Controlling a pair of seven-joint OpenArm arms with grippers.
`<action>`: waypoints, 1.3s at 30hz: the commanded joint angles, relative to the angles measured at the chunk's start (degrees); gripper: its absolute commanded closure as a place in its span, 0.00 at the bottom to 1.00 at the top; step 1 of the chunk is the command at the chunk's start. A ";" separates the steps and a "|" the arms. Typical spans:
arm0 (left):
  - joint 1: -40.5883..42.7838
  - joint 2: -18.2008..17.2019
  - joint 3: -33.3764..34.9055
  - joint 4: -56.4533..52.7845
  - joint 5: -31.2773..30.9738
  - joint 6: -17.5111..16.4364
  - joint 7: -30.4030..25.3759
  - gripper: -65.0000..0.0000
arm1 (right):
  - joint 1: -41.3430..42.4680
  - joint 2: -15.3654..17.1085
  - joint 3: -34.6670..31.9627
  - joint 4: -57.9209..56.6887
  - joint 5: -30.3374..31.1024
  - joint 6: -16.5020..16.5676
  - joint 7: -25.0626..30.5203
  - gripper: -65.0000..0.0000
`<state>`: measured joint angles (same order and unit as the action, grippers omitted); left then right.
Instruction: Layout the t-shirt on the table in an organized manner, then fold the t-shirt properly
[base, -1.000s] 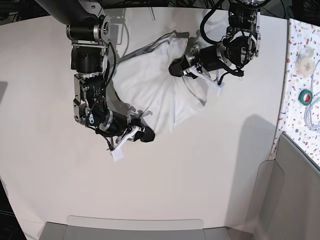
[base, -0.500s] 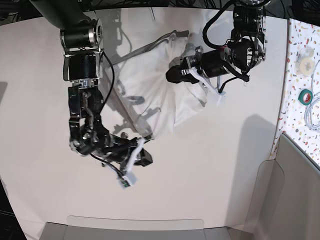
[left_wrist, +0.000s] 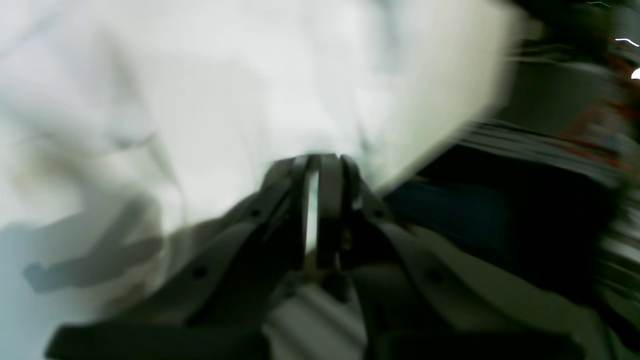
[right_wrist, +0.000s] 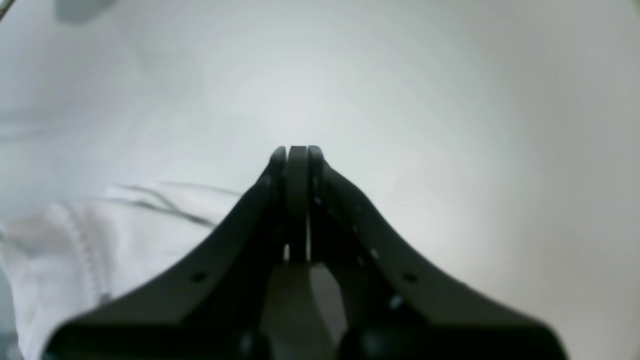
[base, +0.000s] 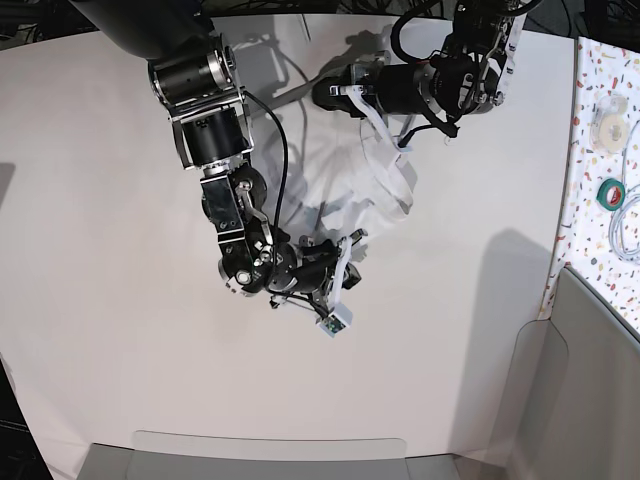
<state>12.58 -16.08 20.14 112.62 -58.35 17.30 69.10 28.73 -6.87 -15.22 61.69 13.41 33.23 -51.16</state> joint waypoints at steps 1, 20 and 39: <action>-0.58 -0.06 -0.32 0.22 1.25 0.50 0.31 0.95 | 0.85 1.20 0.23 1.03 0.35 0.30 0.74 1.00; -12.27 0.30 -5.24 -11.74 18.65 3.67 -3.74 0.95 | -24.29 13.69 1.03 38.40 0.26 0.22 -10.78 1.00; -6.91 1.09 -8.32 1.54 18.39 3.93 -23.52 0.95 | -25.52 7.62 27.75 55.36 12.13 0.13 -10.78 1.00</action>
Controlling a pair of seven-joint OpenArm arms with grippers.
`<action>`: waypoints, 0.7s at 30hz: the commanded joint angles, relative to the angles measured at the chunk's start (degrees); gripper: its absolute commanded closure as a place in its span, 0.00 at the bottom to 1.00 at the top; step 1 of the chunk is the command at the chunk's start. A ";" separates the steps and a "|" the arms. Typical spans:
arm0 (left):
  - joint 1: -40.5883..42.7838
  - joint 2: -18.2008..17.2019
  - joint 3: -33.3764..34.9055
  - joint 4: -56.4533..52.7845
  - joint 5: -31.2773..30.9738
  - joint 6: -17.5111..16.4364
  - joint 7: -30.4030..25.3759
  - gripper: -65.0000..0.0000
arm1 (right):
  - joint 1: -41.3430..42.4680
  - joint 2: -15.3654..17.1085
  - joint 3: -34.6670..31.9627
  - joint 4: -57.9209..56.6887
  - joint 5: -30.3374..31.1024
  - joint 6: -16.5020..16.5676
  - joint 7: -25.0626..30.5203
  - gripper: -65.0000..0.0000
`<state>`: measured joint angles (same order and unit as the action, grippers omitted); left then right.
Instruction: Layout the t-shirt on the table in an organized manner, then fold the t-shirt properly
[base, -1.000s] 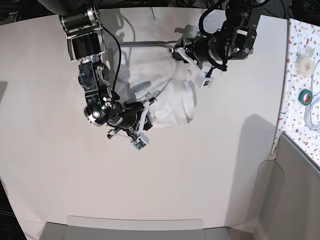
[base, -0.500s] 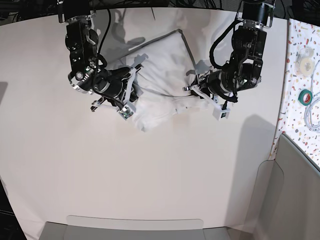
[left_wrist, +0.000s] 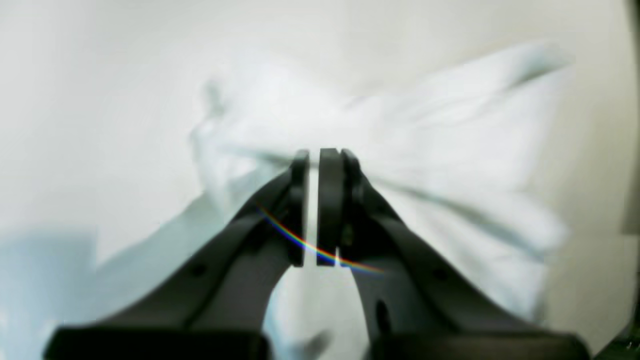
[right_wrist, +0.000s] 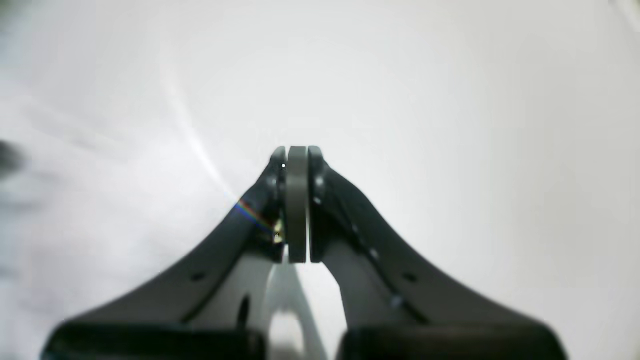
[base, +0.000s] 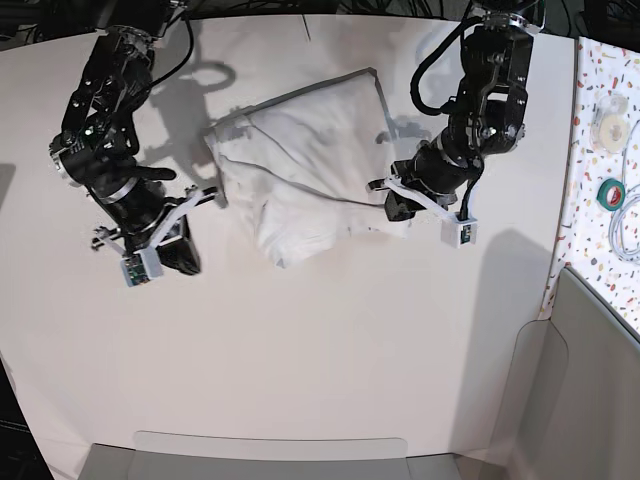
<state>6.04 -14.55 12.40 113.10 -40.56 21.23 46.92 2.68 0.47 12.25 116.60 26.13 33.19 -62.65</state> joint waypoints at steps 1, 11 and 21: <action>1.12 -0.44 -1.46 2.55 0.60 0.08 -4.06 0.95 | 0.62 -1.22 -0.16 0.63 1.52 0.17 0.72 1.00; 10.53 -0.44 -10.07 3.78 0.78 0.17 -17.69 0.95 | -7.29 -8.25 -9.48 -5.08 12.60 0.26 0.72 1.00; 13.17 -0.53 -10.07 3.25 0.86 0.17 -17.51 0.95 | -7.20 -6.32 -5.17 -31.89 11.63 0.26 4.32 1.00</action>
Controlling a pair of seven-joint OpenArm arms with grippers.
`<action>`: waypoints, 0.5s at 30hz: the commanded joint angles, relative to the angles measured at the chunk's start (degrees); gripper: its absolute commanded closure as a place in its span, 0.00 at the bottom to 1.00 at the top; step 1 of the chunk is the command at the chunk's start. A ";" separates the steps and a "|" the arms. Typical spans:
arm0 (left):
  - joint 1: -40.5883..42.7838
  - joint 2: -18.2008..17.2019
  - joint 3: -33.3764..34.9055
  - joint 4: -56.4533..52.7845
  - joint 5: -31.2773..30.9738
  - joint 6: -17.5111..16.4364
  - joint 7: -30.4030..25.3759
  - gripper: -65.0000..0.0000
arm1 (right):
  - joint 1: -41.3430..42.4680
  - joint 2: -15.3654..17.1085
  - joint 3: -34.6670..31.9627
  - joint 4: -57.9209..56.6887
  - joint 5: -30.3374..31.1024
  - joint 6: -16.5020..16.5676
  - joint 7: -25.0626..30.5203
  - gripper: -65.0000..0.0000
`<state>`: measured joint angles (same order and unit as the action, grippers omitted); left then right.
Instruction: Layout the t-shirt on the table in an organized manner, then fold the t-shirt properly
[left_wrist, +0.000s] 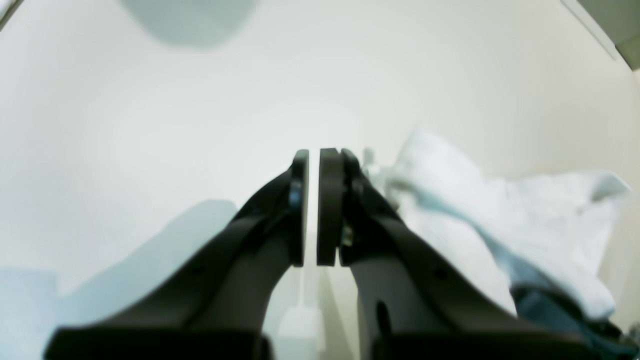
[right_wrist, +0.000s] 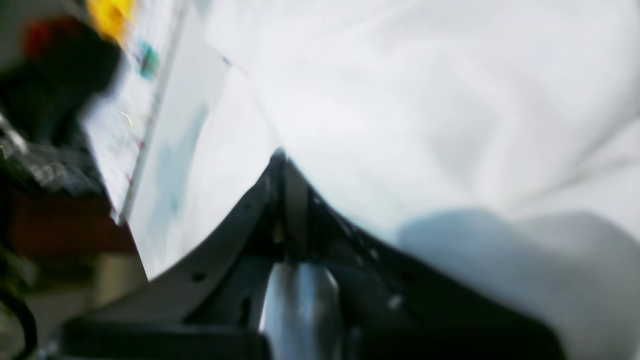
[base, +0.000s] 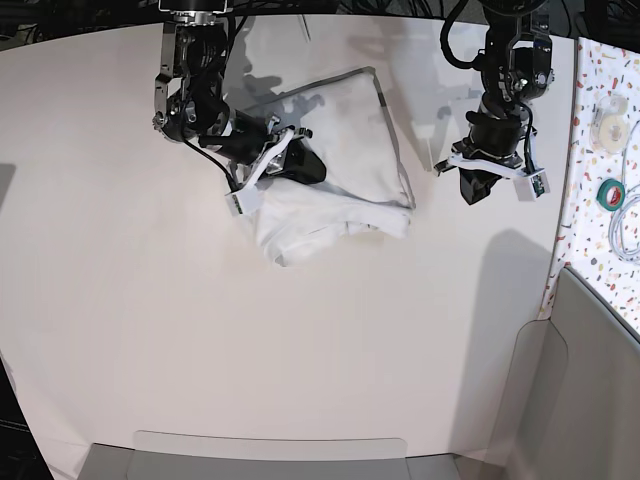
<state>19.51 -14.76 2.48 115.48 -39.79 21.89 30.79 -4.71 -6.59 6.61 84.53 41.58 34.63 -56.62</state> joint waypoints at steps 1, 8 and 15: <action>-0.30 -0.31 -0.15 0.87 0.10 -0.48 -0.59 0.95 | 0.71 2.06 1.17 -1.41 -4.97 -1.27 -1.01 1.00; -0.39 -0.31 -0.50 0.96 0.10 -0.48 5.21 0.95 | -0.34 11.29 9.08 -2.82 -7.87 -1.27 -2.24 1.00; -0.39 0.92 -0.15 0.96 -0.17 -0.48 5.57 0.95 | -3.25 23.60 12.25 -3.26 -8.04 -1.27 -3.56 1.00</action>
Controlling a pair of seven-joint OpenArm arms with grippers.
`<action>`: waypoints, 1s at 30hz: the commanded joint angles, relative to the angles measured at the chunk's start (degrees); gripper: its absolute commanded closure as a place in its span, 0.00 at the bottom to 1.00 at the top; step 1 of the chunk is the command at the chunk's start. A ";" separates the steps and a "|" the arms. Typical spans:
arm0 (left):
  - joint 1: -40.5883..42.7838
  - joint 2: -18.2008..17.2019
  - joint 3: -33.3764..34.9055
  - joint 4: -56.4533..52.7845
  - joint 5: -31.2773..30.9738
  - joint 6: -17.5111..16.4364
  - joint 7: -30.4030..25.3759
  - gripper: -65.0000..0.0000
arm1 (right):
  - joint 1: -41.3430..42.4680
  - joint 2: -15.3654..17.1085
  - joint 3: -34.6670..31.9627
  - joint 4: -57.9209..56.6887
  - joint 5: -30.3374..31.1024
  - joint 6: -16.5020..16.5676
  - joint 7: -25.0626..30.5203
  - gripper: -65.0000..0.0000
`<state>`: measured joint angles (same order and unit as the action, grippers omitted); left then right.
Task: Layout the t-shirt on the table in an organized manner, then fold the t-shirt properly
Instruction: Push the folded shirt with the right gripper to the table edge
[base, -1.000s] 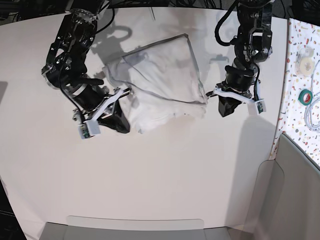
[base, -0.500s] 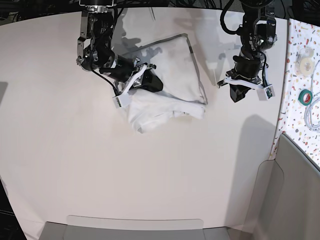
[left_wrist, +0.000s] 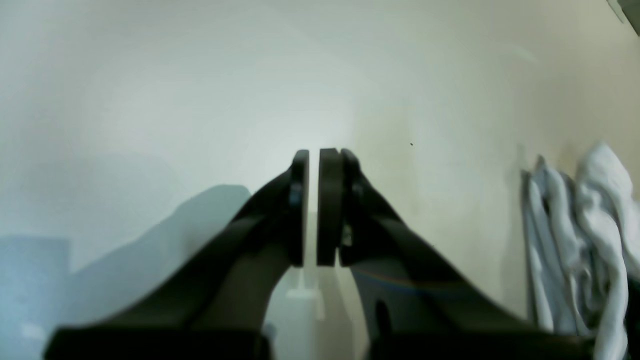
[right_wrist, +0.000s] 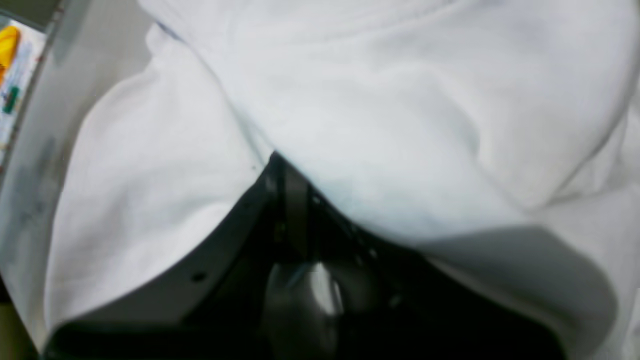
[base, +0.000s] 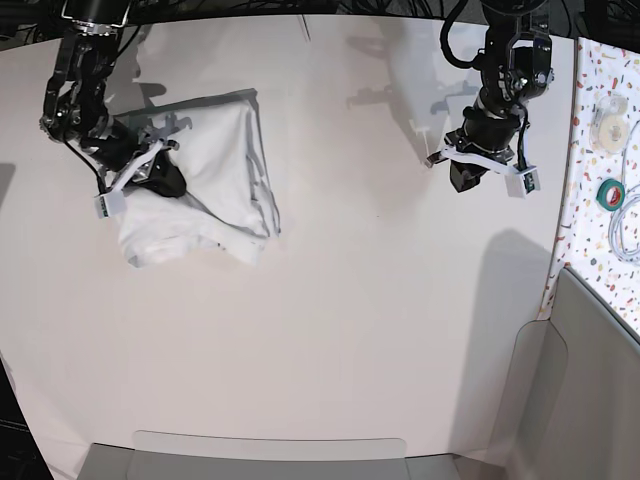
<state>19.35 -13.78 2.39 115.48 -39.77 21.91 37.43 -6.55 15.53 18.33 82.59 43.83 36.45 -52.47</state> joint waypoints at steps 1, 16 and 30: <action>-0.23 0.73 -0.24 0.96 -0.19 -0.50 -1.08 0.95 | -1.94 3.94 0.35 -1.40 -10.38 -3.08 -7.71 1.00; -0.23 3.71 0.99 0.96 -0.19 -0.77 -0.99 0.95 | -1.06 19.86 0.35 -9.31 -31.48 -2.73 -7.36 1.00; -0.32 3.89 0.99 0.96 -0.19 -0.86 -0.99 0.95 | -0.97 24.78 1.06 -9.40 -40.63 -2.73 -7.36 1.00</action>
<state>19.35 -9.63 3.38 115.48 -40.03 21.45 37.45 -6.81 39.97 19.33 73.91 3.36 32.56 -55.86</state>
